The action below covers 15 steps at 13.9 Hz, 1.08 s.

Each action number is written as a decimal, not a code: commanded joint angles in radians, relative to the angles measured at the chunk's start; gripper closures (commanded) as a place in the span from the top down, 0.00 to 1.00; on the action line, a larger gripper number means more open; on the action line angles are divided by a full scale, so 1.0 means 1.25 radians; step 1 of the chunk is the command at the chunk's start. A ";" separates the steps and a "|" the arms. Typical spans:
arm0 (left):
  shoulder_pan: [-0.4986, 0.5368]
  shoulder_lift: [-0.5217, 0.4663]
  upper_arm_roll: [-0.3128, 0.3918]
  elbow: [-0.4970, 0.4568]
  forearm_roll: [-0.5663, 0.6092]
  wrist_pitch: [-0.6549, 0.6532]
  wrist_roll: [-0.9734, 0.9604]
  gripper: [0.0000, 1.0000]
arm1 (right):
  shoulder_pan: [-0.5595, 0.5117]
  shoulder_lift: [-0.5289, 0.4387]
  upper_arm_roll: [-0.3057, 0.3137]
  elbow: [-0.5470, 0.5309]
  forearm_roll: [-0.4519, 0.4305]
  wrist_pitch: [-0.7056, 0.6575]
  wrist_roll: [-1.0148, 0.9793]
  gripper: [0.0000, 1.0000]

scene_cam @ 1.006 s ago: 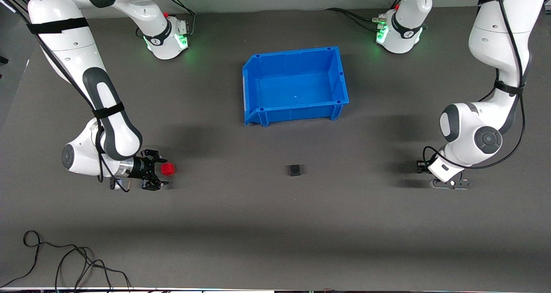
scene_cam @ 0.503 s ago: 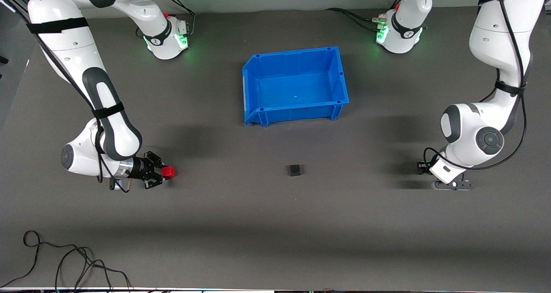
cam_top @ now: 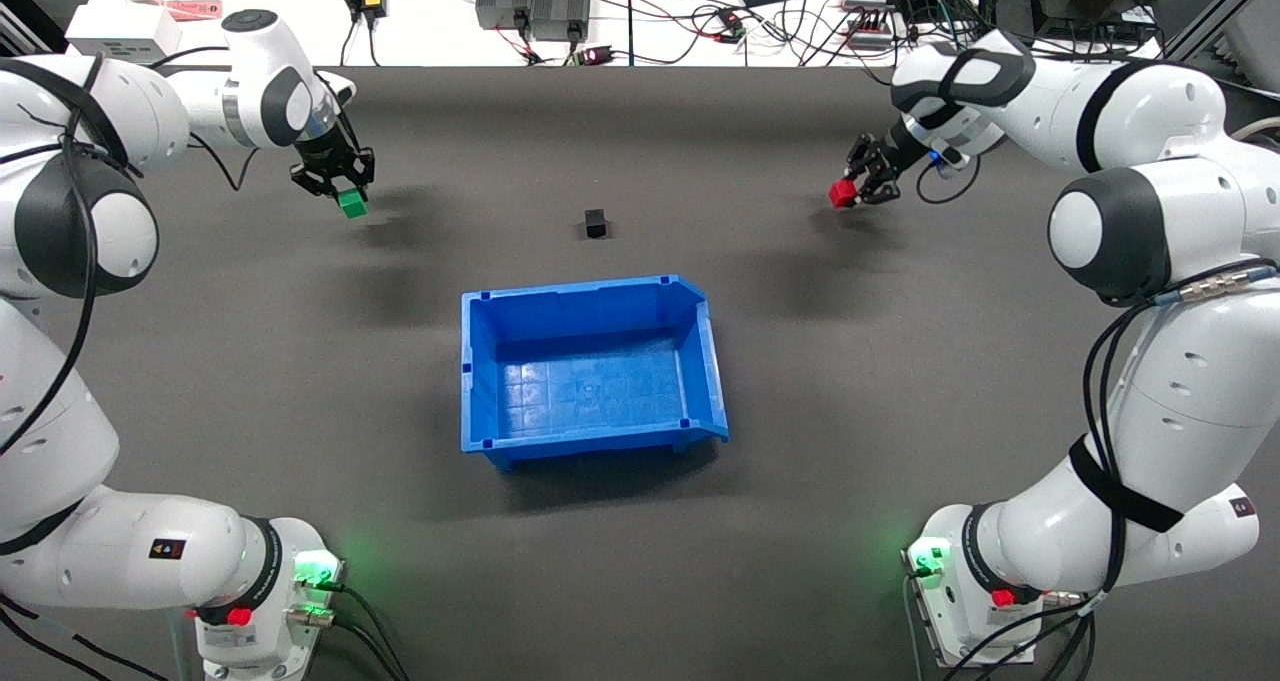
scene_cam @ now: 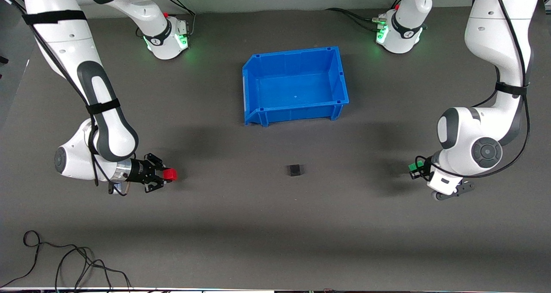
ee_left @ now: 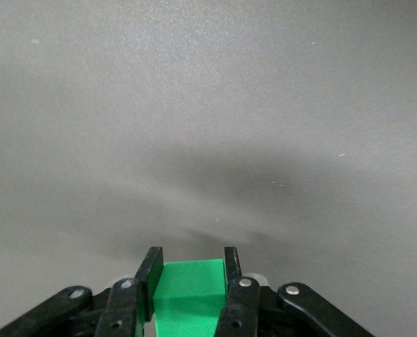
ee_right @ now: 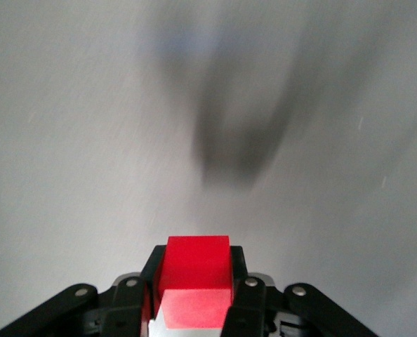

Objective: Attach green and red cubes to black cube
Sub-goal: 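Carry the red cube and green cube toward the black cube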

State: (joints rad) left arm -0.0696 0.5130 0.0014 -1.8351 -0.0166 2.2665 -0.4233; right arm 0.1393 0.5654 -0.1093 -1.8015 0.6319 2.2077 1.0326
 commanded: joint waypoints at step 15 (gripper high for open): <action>-0.193 -0.042 0.010 -0.087 0.011 0.105 -0.829 0.00 | 0.395 0.116 -0.010 0.161 0.007 0.202 0.538 0.27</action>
State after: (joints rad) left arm -0.2716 0.4421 -0.0015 -1.9413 -0.0128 2.3519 -1.2995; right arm 0.5977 0.6654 -0.1082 -1.6559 0.6324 2.4415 1.6522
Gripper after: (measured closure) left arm 0.599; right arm 0.599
